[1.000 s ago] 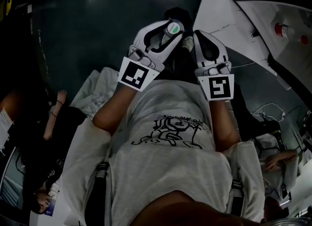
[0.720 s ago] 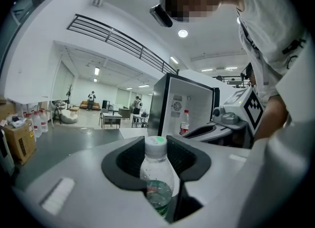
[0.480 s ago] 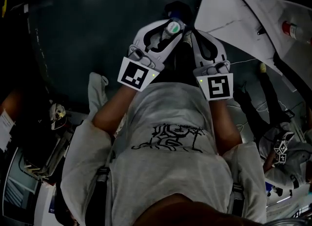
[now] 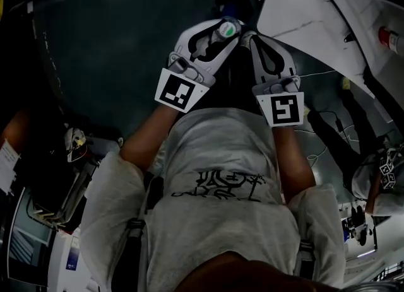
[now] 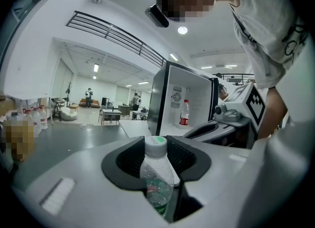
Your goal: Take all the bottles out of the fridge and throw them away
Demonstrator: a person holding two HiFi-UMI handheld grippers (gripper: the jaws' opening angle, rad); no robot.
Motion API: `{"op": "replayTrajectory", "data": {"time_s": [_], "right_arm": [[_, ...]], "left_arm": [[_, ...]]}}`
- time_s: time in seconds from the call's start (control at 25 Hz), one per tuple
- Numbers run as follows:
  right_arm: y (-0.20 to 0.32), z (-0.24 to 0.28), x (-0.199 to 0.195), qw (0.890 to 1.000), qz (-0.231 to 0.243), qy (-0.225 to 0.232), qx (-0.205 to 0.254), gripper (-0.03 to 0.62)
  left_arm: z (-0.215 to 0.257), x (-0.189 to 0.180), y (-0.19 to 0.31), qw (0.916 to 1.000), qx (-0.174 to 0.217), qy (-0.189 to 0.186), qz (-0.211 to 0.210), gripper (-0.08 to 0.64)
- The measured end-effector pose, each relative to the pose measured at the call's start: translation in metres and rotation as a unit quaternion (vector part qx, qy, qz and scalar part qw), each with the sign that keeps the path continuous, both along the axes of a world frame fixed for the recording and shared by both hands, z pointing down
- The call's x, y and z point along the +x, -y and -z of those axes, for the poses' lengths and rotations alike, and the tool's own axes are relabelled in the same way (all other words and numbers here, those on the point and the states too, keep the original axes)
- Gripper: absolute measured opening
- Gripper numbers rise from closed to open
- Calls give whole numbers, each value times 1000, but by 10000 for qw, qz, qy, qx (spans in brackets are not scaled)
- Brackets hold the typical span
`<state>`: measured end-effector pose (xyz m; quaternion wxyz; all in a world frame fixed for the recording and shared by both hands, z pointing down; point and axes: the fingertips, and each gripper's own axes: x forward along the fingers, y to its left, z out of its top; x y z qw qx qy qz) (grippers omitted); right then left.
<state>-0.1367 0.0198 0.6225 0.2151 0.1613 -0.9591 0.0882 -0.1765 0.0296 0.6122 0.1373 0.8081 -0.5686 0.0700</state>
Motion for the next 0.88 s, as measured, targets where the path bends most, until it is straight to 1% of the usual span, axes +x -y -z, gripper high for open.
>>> {"op": "replayTrajectory", "data": {"time_s": [0.28, 0.44, 0.64, 0.88], "right_arm": [[-9, -23, 1, 10000, 40, -17, -37, 8], [-15, -38, 0, 9999, 71, -63, -78, 8], [-19, -62, 3, 9997, 36, -168, -153, 9], [-20, -87, 6, 9995, -19, -242, -194, 8]], "left_arm": [[-27, 2, -9, 10000, -76, -30, 41, 144], [-42, 3, -12, 10000, -96, 11, 13, 144], [-66, 3, -13, 9997, -210, -121, 66, 144], [-87, 9, -12, 9997, -228, -71, -25, 144]]}}
